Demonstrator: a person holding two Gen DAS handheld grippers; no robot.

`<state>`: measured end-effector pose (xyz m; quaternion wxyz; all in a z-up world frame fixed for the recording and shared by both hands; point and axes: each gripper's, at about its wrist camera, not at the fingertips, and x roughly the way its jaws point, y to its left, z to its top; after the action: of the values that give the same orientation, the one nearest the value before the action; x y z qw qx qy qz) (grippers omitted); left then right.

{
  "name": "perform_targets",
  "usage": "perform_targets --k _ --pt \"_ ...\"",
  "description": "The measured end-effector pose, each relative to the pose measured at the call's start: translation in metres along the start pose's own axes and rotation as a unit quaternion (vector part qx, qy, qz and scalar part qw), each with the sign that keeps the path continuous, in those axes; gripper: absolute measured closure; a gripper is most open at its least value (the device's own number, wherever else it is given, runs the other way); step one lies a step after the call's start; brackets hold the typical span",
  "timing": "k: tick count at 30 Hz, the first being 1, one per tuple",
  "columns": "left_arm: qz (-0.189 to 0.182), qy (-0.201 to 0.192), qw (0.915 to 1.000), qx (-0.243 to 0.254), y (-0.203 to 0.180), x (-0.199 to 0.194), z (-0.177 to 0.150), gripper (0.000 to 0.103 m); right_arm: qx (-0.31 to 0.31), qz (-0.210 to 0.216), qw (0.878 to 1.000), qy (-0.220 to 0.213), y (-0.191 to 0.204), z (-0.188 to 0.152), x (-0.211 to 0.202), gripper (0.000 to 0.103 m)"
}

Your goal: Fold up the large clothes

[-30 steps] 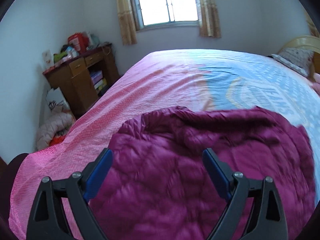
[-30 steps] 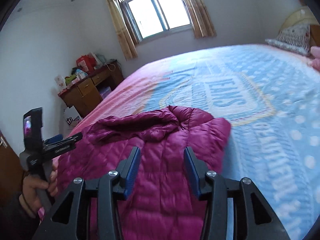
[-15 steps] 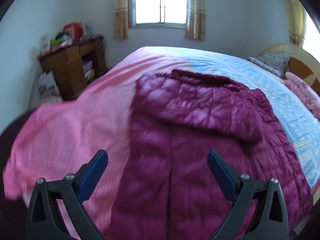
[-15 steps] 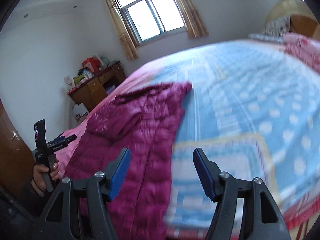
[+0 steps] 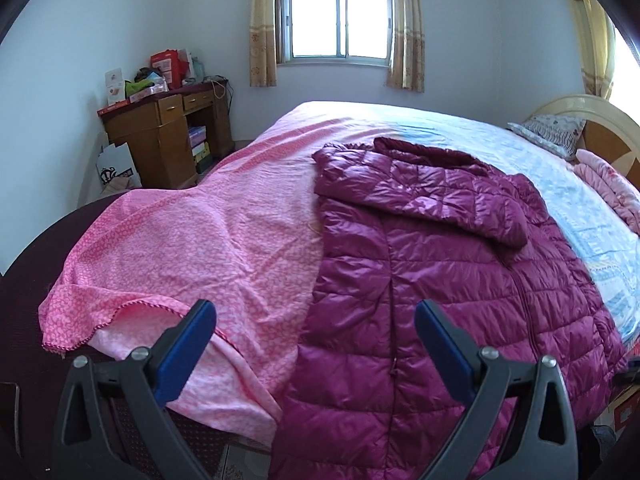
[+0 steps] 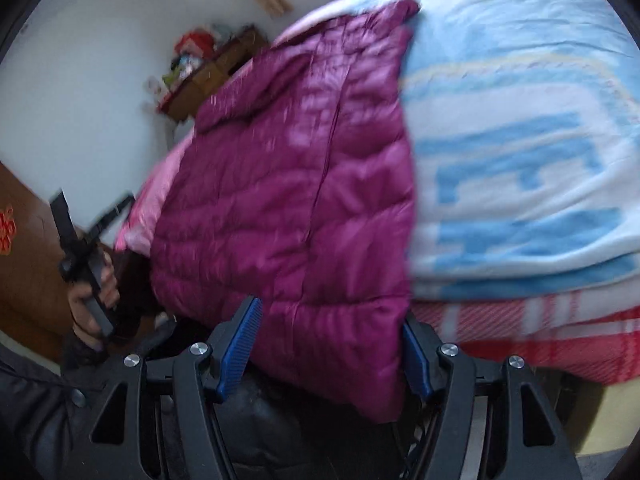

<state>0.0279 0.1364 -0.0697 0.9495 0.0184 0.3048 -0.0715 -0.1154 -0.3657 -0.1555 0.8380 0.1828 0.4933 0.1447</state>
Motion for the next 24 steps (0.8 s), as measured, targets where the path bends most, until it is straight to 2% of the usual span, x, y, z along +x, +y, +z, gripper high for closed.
perform_targets --k 3,4,5,8,12,15,19,24 --pt "0.000 -0.002 1.0000 -0.003 0.006 0.001 0.002 0.001 -0.004 0.002 1.000 0.007 0.003 -0.002 0.011 0.040" --pt "0.000 -0.001 1.0000 -0.005 0.008 0.002 0.004 0.001 0.002 0.013 1.000 0.012 0.003 -0.001 0.015 0.057" --pt "0.002 -0.002 1.0000 -0.007 0.011 0.002 0.004 0.001 0.007 0.023 1.000 0.019 0.003 0.000 0.016 0.067" --pt "0.008 -0.009 0.9998 -0.014 0.023 -0.002 0.005 0.001 0.016 0.062 0.998 0.016 0.005 0.004 0.012 0.079" --pt "0.023 -0.021 0.9992 -0.023 0.044 -0.007 0.010 0.001 0.037 0.154 0.987 -0.025 0.015 0.031 -0.014 0.081" --pt "0.038 -0.023 0.9982 -0.039 0.061 -0.007 0.017 0.001 0.040 0.195 0.978 -0.064 0.023 0.067 -0.029 0.081" --pt "0.037 -0.029 0.9971 -0.059 0.080 -0.010 0.021 0.001 0.046 0.181 0.977 -0.106 0.023 0.117 -0.033 0.081" --pt "0.040 -0.017 0.9962 -0.076 0.098 -0.005 0.015 0.001 0.111 0.153 0.972 -0.140 0.000 0.180 -0.010 0.081"
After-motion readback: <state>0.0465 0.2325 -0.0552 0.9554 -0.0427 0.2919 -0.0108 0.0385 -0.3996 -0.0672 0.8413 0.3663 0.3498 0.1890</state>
